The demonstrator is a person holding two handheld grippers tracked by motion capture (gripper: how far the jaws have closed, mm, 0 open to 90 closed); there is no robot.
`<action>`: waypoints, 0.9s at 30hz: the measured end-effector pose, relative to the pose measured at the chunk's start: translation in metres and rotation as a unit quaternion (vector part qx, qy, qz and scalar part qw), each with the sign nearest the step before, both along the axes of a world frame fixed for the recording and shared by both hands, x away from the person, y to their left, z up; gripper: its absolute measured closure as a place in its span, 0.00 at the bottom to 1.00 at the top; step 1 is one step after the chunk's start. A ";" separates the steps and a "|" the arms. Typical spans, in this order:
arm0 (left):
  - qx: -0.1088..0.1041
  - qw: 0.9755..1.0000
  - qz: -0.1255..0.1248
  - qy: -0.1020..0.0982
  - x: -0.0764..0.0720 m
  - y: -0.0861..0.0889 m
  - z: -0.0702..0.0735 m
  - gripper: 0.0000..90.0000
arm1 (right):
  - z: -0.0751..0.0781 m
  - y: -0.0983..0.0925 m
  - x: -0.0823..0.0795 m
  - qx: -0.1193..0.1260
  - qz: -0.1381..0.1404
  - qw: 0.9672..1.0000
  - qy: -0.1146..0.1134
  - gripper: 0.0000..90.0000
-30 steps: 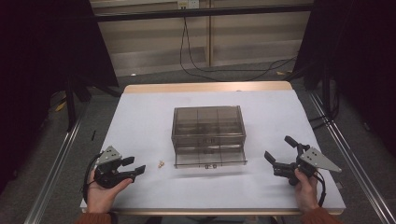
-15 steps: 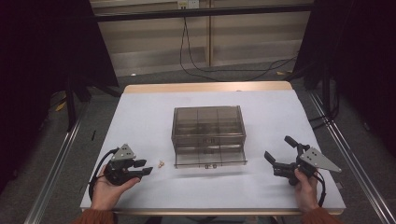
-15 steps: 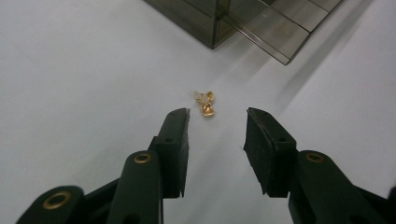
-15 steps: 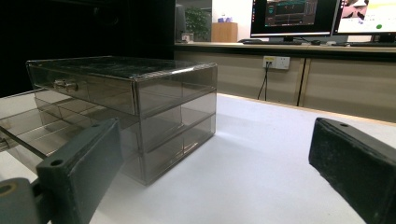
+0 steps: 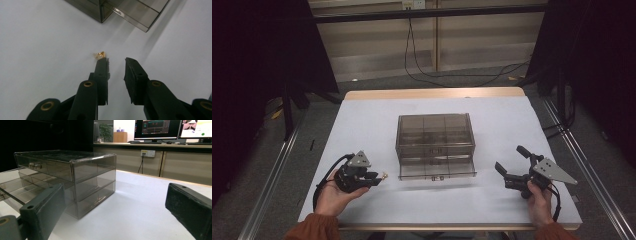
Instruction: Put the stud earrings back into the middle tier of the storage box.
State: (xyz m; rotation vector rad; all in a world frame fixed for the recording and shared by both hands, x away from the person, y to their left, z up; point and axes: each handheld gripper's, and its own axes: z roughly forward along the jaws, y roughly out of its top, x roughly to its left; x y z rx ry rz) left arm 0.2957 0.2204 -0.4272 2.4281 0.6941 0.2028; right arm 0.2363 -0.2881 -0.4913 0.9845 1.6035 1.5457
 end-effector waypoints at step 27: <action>0.111 0.989 -0.076 0.062 0.042 -0.031 0.000 0.90 | 0.000 0.000 0.000 0.000 0.002 1.000 -0.001 0.03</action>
